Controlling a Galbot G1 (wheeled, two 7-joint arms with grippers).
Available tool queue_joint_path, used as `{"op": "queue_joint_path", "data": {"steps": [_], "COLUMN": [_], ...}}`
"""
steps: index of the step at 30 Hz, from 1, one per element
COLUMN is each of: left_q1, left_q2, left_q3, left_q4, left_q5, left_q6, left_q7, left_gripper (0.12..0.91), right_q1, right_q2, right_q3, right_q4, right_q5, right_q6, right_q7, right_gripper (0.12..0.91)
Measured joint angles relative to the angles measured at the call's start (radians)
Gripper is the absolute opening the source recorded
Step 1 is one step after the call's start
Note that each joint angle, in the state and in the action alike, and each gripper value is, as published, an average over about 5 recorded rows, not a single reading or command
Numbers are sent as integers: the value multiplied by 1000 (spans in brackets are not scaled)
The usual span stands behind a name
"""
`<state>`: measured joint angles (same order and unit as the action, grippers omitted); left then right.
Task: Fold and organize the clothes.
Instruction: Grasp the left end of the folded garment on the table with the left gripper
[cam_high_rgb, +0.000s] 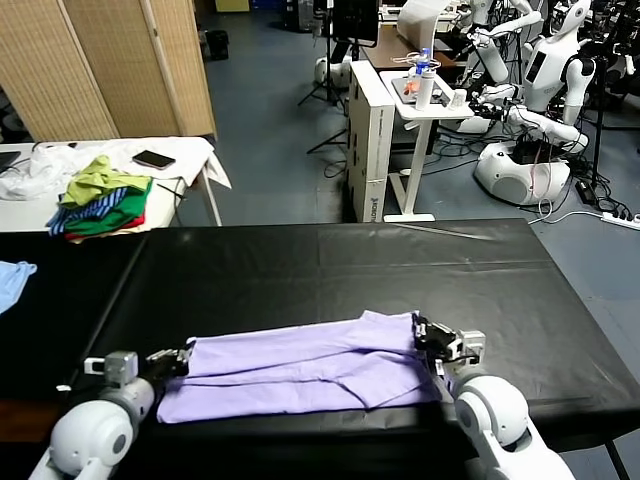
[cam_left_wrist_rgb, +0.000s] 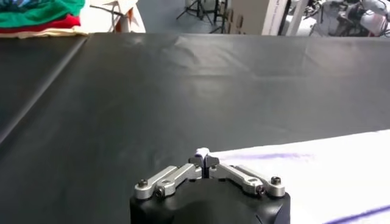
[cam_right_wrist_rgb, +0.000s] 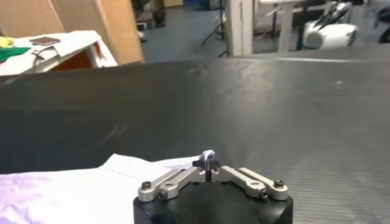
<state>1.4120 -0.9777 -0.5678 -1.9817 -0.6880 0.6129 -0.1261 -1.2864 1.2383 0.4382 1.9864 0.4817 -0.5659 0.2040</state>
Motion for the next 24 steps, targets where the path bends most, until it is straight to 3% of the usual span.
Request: {"op": "queue_joint_path", "data": {"steps": [7,12,15,18,24], "left_q1": [-71,-105,-110,-103,-60], "left_q2": [15,22,21,18,9], "left_q3": [44,68,71,65,30], "left_q4": [38,54,53,43,14], "left_q5": [5,5,14,35,55], "left_q6": [-11,-15,-15,-18,-33], "left_q7": [25,28,24,21,20], "left_gripper": [158,158,159,225,579], "right_q1": [-49,-70,-75,-81,-106], "right_q2": [43,43,30,10,-39], "right_q3": [32,48,55,63,87], "right_q4": [31,40,46,55,85], "right_q5": [-28,-26,-24,-18,7], "right_q6": [7,12,21,31,43], "right_q7": [-5,-51,-85,-106,-122], "right_gripper": [140,154,260,439,785]}}
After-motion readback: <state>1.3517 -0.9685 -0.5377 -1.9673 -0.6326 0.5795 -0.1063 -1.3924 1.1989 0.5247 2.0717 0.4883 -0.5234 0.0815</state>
